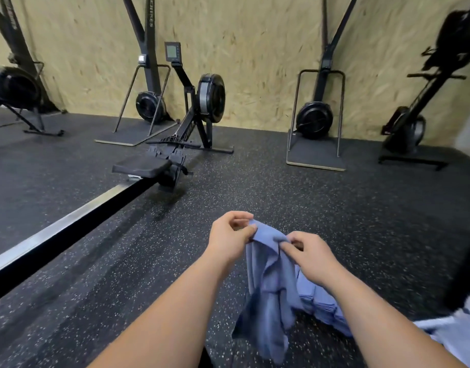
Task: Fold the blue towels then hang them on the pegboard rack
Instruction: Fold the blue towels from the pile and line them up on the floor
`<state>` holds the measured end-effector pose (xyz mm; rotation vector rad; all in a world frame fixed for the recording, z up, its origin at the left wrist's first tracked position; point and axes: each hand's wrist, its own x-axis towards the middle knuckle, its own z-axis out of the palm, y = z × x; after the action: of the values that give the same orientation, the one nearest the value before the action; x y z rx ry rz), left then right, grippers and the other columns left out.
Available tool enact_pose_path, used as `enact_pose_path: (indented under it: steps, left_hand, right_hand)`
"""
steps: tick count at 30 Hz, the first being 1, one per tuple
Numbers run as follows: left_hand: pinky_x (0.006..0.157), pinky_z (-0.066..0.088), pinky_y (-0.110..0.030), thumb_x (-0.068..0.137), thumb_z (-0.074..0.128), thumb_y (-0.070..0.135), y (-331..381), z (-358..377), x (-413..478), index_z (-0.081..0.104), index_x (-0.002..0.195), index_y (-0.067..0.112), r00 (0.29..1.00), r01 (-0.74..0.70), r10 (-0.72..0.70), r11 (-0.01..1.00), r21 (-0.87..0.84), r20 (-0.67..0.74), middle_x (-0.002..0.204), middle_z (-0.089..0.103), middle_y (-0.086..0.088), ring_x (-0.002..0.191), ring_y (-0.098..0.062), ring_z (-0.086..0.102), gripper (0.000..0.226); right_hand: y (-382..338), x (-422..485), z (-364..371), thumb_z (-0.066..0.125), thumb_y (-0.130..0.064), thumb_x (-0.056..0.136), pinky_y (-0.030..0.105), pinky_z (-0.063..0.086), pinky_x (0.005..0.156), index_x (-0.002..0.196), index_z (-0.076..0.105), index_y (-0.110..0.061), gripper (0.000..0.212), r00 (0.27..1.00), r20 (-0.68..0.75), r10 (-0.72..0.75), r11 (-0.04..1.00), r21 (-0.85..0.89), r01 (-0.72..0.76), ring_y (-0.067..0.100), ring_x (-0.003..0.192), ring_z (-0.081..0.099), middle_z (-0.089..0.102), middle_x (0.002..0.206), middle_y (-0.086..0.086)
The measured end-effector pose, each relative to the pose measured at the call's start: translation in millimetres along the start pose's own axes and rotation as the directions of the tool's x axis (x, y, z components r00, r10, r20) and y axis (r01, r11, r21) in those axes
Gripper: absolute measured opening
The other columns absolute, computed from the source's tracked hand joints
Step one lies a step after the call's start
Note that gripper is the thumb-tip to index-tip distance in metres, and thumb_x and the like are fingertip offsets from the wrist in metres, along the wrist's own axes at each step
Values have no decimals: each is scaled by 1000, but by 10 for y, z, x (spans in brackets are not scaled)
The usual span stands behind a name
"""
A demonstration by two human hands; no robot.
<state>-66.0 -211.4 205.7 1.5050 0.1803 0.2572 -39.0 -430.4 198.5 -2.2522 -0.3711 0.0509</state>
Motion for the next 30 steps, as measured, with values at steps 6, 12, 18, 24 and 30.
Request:
enact_pose_path:
  steps: [6,12,18,24,30]
  left_hand:
    - [106,41,-22,91,75,52,40,329,-233,66,126,41,887,-459,337,715,527,316,128,57,19,124,-3,53,38]
    - [101,45,-22,88,83,39,43,662,-357,64,132,36,831,-540,340,687,486,441,124,67,24,116,-2,58,48]
    - [80,55,-28,88,82,33,-63,826,-103,72,102,34,910,-394,256,780,486,327,94,74,21,90,-2,68,17]
    - [64,48,-27,89,80,40,-139,926,228,68,80,26,980,-191,194,849,492,44,71,69,14,63,-3,58,21]
    - [64,46,-33,91,80,39,-246,954,528,73,78,14,999,15,-1,958,287,-50,65,67,6,60,-12,53,28]
  right_hand:
    - [-45,-234,-511,68,-31,103,31,38,65,84,72,-17,24,999,8,37,972,232,-38,10,64,47,59,66,-7]
    - [-46,-269,-687,66,-36,104,30,35,62,88,72,-13,29,998,55,24,956,290,-39,14,65,43,53,68,-2]
    - [117,-183,-735,68,-33,103,30,50,73,110,71,-16,18,992,111,58,925,367,-95,12,79,64,76,87,10]
    - [400,-37,-735,89,-28,81,35,56,88,132,48,-59,72,990,111,-83,995,73,75,17,86,68,69,99,-8]
    - [538,121,-674,76,-19,94,39,55,82,121,58,-52,46,976,-22,-215,961,-184,208,11,82,62,61,93,-13]
